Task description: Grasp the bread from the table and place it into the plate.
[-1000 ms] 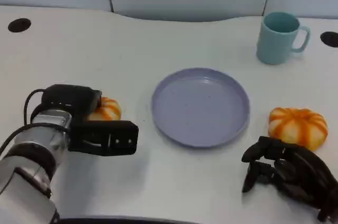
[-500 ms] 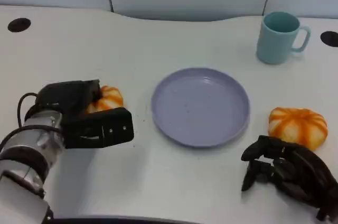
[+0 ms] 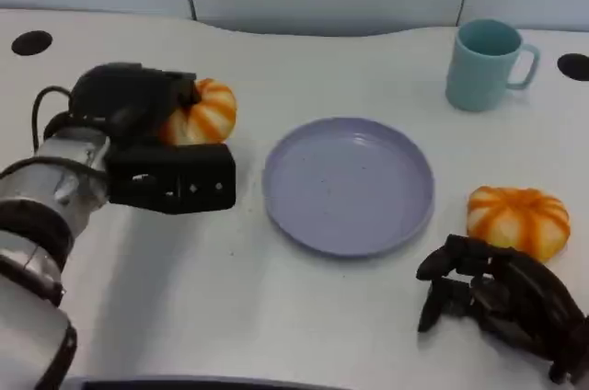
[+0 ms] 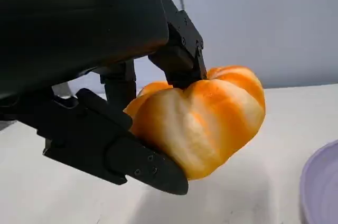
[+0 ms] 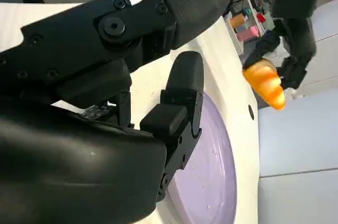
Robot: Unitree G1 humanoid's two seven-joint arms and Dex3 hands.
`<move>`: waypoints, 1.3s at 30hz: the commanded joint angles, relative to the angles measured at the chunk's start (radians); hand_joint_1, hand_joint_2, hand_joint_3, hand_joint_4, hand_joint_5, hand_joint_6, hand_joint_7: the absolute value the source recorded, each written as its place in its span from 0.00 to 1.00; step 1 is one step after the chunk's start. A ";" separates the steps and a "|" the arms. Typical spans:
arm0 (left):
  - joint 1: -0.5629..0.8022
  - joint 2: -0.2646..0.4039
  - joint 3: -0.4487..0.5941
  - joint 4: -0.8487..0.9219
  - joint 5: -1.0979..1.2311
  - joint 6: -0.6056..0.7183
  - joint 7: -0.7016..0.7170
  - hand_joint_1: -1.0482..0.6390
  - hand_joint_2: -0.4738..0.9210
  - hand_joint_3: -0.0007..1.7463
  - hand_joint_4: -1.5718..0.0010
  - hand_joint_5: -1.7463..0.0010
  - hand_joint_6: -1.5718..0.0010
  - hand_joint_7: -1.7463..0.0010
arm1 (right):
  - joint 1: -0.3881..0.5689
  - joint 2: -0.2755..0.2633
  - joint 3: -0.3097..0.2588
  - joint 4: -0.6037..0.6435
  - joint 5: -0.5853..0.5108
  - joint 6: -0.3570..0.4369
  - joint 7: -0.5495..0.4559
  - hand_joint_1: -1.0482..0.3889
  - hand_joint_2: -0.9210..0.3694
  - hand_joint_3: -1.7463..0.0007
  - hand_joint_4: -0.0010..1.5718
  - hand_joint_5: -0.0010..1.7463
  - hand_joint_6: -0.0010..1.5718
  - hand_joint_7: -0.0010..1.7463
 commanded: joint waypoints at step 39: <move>-0.098 -0.289 -0.214 0.028 0.160 -0.093 0.117 0.42 0.97 0.00 0.41 0.00 0.51 0.39 | 0.005 0.001 0.010 0.077 -0.023 0.004 0.020 0.38 0.00 0.98 0.42 0.78 0.45 0.52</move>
